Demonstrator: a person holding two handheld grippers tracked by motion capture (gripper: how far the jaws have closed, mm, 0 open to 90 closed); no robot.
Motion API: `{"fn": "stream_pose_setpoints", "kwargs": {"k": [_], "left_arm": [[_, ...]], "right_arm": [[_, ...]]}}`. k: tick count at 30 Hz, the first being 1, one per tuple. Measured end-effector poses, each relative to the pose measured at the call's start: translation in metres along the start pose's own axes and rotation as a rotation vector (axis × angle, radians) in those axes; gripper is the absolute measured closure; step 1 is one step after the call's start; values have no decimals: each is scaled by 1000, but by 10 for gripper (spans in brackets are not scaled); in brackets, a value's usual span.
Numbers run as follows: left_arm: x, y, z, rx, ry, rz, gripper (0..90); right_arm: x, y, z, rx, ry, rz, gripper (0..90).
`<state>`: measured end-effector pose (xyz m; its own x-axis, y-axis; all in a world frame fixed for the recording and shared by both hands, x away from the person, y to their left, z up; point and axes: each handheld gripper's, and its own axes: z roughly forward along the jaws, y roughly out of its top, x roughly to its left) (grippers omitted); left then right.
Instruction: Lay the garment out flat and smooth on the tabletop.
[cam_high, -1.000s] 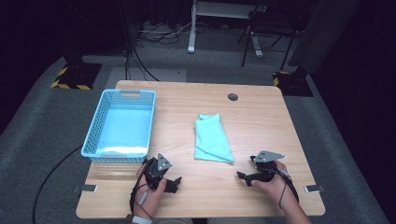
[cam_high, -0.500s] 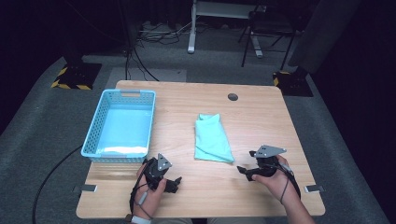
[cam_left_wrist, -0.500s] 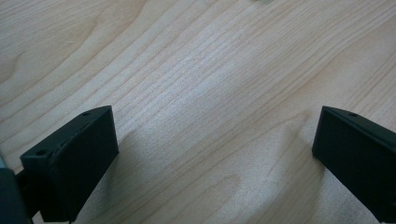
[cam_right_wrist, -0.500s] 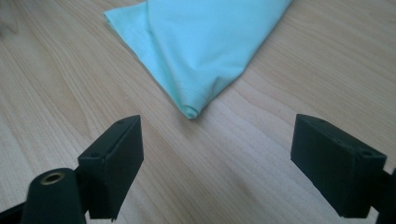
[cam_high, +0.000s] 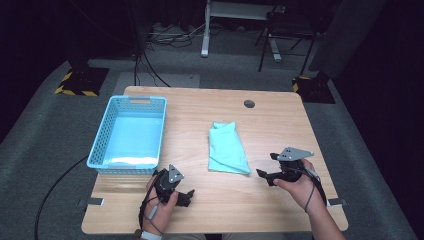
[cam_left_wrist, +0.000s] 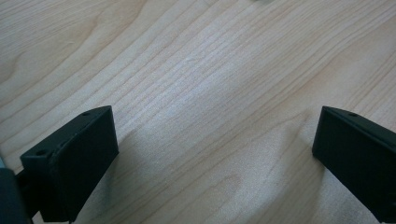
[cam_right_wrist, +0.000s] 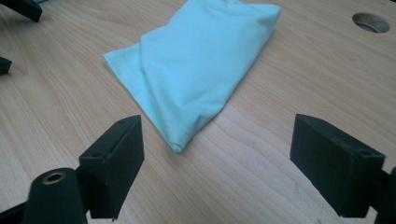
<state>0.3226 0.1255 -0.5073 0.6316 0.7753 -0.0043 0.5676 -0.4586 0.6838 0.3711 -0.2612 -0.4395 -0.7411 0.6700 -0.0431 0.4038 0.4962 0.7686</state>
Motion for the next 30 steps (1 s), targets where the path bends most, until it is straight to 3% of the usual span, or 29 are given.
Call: {"fn": "stream_pose_setpoints", "kwargs": {"k": [9, 11, 14, 17, 30], "left_arm": [[0, 0, 0, 0, -1, 1, 0], [0, 0, 0, 1, 0, 1, 0], [0, 0, 0, 1, -1, 1, 0], [0, 0, 0, 0, -1, 1, 0], [0, 0, 0, 1, 0, 1, 0]], "right_arm": [[-3, 14, 3, -1, -3, -15, 182], [2, 20, 11, 10, -5, -54, 183], [7, 26, 18, 1, -4, -72, 185], [9, 32, 22, -20, -5, -71, 184], [12, 52, 37, -6, 10, -103, 175]]}}
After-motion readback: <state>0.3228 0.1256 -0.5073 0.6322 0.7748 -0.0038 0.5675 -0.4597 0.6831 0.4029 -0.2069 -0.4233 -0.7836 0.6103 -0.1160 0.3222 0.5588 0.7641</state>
